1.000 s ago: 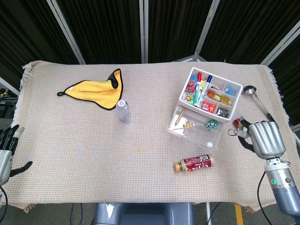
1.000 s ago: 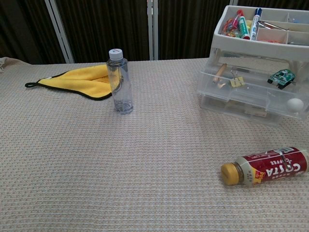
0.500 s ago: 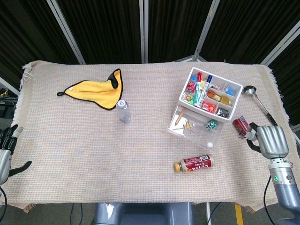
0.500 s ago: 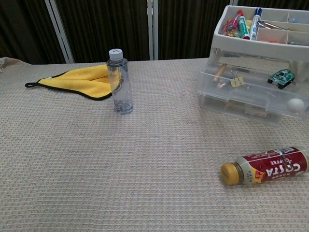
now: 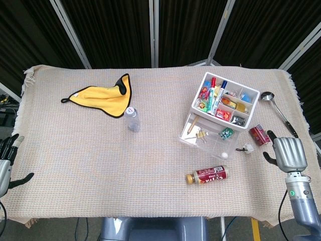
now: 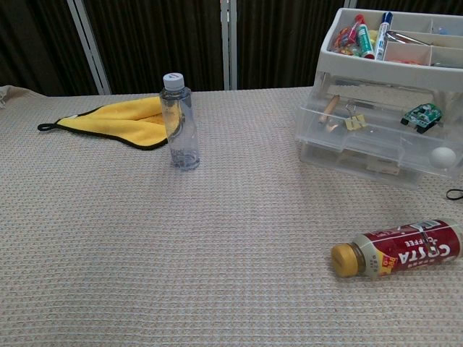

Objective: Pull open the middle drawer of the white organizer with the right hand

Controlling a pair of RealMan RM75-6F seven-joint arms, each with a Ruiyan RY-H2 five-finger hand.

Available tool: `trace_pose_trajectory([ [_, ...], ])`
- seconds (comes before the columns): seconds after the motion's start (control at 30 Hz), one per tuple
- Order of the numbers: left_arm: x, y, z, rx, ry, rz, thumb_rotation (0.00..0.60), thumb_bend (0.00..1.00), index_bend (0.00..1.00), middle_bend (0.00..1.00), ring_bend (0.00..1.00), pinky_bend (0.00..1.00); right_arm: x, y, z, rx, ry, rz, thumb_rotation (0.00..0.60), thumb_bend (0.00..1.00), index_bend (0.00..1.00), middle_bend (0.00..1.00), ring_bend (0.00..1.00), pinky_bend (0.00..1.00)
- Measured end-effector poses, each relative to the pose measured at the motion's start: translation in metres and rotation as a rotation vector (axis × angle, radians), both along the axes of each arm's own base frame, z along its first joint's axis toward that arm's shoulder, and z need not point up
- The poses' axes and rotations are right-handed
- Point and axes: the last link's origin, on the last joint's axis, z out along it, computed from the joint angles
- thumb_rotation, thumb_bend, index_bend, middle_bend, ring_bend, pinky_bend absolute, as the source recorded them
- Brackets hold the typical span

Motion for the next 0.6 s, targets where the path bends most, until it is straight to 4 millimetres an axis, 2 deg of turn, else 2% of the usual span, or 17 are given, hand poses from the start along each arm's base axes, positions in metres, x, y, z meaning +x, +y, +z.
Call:
trace_pose_trajectory([
  [0.07,0.000,0.001,-0.001,-0.009,0.001,-0.002,0.600,0.13,0.00,0.00,0.00,0.00,0.000,0.003,0.000,-0.012,0.014,0.000,0.600,0.16,0.27,0.73,0.76,0.60],
  [0.17,0.000,0.002,-0.001,-0.009,0.004,-0.007,0.600,0.13,0.00,0.00,0.00,0.00,0.000,0.007,0.001,-0.028,0.015,0.007,0.600,0.15,0.23,0.51,0.56,0.43],
  [0.23,0.000,0.003,-0.001,-0.005,0.004,-0.006,0.600,0.13,0.00,0.00,0.00,0.00,0.001,0.009,0.003,-0.041,0.010,0.020,0.600,0.12,0.18,0.30,0.32,0.26],
  [0.3,0.000,0.003,-0.001,-0.002,0.008,-0.004,0.600,0.13,0.00,0.00,0.00,0.00,0.003,0.012,0.003,-0.057,-0.004,0.040,0.600,0.09,0.09,0.12,0.12,0.11],
  [0.37,0.000,0.003,-0.002,0.000,0.015,-0.002,0.600,0.13,0.00,0.00,0.00,0.00,0.003,0.017,0.002,-0.072,-0.027,0.063,0.600,0.06,0.02,0.02,0.01,0.02],
  [0.6,-0.001,0.004,-0.006,0.008,0.025,-0.010,0.600,0.13,0.00,0.00,0.00,0.00,-0.006,0.043,0.000,-0.098,-0.123,0.108,0.600,0.02,0.00,0.00,0.00,0.00],
])
